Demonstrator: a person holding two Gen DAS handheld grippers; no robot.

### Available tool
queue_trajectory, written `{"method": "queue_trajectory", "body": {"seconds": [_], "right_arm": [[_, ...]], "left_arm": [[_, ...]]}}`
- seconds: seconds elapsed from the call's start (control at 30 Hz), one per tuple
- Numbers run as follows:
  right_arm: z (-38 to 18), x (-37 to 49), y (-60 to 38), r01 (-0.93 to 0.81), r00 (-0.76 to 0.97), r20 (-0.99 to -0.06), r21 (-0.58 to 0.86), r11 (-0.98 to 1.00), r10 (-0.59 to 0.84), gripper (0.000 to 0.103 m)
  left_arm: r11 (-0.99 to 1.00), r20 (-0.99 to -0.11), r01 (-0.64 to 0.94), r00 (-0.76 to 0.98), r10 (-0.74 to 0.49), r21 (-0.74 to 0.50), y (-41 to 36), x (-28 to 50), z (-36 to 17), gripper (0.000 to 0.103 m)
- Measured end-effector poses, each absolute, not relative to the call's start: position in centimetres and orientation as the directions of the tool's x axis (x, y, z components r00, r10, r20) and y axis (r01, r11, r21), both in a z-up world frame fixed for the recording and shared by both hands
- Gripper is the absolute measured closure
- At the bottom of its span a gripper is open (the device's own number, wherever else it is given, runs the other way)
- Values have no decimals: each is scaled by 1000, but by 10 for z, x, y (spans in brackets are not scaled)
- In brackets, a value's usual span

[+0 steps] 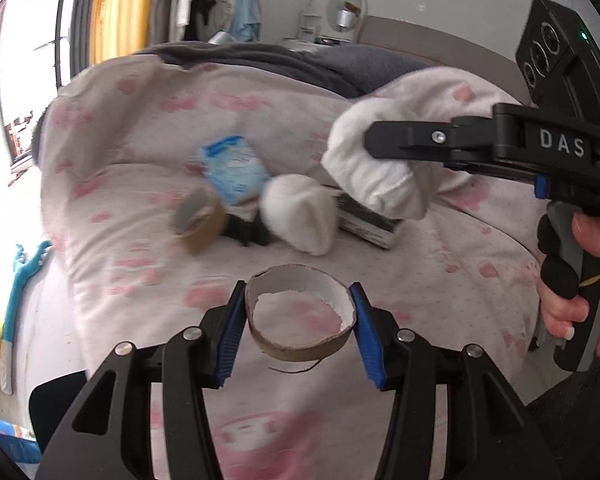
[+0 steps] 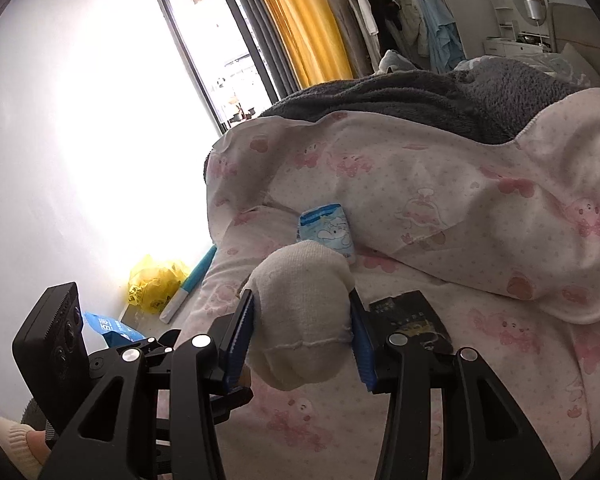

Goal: Collect trash
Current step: 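Carry the tape roll and sock ball over the bin and release both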

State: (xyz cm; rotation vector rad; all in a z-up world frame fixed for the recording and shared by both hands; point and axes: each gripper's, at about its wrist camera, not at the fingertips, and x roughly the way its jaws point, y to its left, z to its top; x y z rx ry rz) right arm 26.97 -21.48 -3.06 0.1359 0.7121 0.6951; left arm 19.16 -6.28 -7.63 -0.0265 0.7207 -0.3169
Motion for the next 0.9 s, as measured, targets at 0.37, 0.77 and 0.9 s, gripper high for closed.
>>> {"method": "queue_trajectory", "body": {"seconds": [0.37,0.77,0.9], "right_arm": [[-28,265,-147,-600,488,-546,356,716,680,57],[-26,251,-65,-676,412,-547,353,646,729,57],[-29,246,-38,-700,382,-556,347,624,738,57]], "left_arm": [[988,-648,98,746,-152,-119,14,182,-74,49],[992,-710,-26,700,-71,-125,91,163,-96,49],[992,-760,-60,648,-46,-111,112,159,-112,49]]}}
